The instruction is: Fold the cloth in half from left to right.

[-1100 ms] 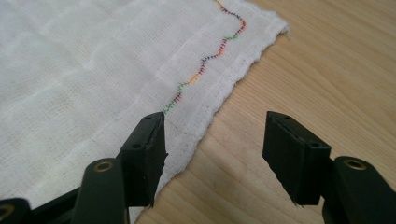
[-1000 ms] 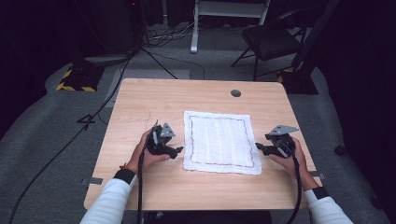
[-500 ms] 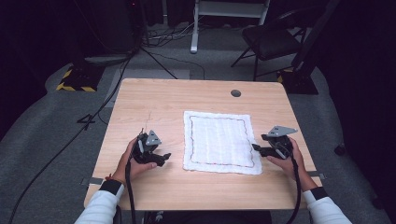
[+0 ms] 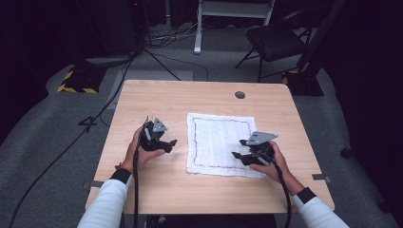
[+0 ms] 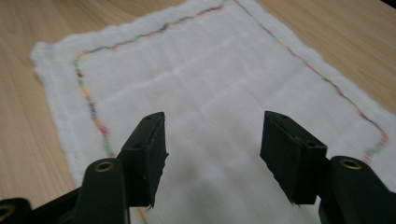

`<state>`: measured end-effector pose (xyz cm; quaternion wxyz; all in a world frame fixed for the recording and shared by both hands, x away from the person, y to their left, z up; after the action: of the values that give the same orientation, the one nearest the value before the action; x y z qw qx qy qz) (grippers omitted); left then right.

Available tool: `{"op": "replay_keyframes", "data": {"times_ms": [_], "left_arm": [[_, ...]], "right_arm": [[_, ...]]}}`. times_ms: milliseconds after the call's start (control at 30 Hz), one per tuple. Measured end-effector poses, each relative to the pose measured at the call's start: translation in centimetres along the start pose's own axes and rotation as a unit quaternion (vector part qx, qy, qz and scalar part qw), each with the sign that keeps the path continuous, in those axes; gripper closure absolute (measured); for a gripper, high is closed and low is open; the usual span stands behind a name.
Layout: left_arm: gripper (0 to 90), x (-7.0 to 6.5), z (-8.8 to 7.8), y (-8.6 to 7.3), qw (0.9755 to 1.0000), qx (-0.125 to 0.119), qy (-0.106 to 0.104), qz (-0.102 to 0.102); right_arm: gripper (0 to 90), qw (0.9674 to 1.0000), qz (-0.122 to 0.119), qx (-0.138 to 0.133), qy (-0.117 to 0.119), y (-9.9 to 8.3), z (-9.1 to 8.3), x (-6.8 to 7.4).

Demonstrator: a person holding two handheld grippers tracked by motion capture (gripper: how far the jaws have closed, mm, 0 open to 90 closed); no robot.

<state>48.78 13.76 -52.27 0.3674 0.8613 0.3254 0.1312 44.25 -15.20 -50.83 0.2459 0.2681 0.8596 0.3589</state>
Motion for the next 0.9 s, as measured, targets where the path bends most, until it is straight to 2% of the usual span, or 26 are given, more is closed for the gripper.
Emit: {"op": "replay_keyframes", "data": {"times_ms": [33, 133, 167, 200, 267, 433, 533, 600, 633, 667, 733, 800, 867, 900], "left_arm": [[20.9, 0.2, 0.3, 0.3, 1.0, 0.006, -0.007, -0.003], [20.8, 0.8, 1.2, 1.4, 0.9999, 0.001, -0.005, -0.01], [20.8, 0.8, 1.2, 1.4, 0.9999, 0.001, -0.005, -0.01], [21.2, 1.1, 1.9, 2.2, 0.9999, -0.002, -0.006, -0.014], [20.8, 1.5, 2.7, 3.1, 0.9998, 0.007, -0.009, -0.013], [20.3, 2.9, 4.6, 5.5, 0.9995, 0.005, -0.003, -0.03], [20.2, 3.3, 6.3, 6.3, 0.9992, 0.001, -0.001, -0.041], [19.7, 3.6, 7.6, 6.4, 0.9988, -0.001, 0.003, -0.049], [19.7, 3.7, 8.2, 6.4, 0.9983, -0.003, 0.005, -0.058], [19.8, 3.9, 8.8, 6.4, 0.9982, 0.001, 0.01, -0.058], [19.7, 4.4, 9.8, 6.2, 0.9976, 0.009, 0.019, -0.066], [19.7, 4.8, 10.4, 6.2, 0.9961, 0.006, 0.023, -0.085], [19.8, 5.0, 10.9, 6.2, 0.9948, 0.005, 0.021, -0.1], [19.8, 5.0, 11.1, 6.2, 0.9947, 0.01, 0.022, -0.1]], "right_arm": [[40.9, 0.9999, -0.006, 0.0, 0.009, 0.5, 0.5, 0.9], [41.6, 0.999, -0.028, -0.001, 0.035, 1.7, 2.0, 3.9], [41.6, 0.999, -0.028, -0.001, 0.035, 1.7, 2.0, 3.9], [42.0, 0.9978, -0.043, 0.0, 0.051, 2.4, 2.8, 5.8], [42.4, 0.9966, -0.054, -0.002, 0.062, 3.0, 3.6, 7.5], [42.8, 0.9938, -0.069, -0.002, 0.088, 3.8, 5.2, 10.8], [42.8, 0.9926, -0.075, -0.002, 0.095, 4.0, 5.7, 12.0], [42.1, 0.9922, -0.076, -0.002, 0.099, 4.1, 5.8, 12.6], [41.3, 0.9913, -0.082, 0.0, 0.102, 4.0, 5.8, 12.8], [41.2, 0.9907, -0.088, 0.001, 0.103, 4.0, 5.8, 13.1], [42.1, 0.9911, -0.092, 0.0, 0.096, 4.0, 6.0, 13.2], [42.2, 0.9918, -0.089, 0.0, 0.092, 4.1, 6.3, 13.2], [43.1, 0.9926, -0.087, 0.002, 0.085, 4.1, 6.7, 13.1], [43.5, 0.9928, -0.086, 0.004, 0.084, 4.1, 6.9, 13.0]]}}
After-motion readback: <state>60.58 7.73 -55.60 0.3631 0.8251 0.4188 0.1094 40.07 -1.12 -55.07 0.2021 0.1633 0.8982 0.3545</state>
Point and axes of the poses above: each handheld gripper's, and its own axes: z roughly forward along the jaws, y roughly out of its top, x roughly to its left, the point moved 8 cm from there along z, roughly forward along the jaws, and after that the axes turned 10 degrees about -y, right-handed, at the moved point
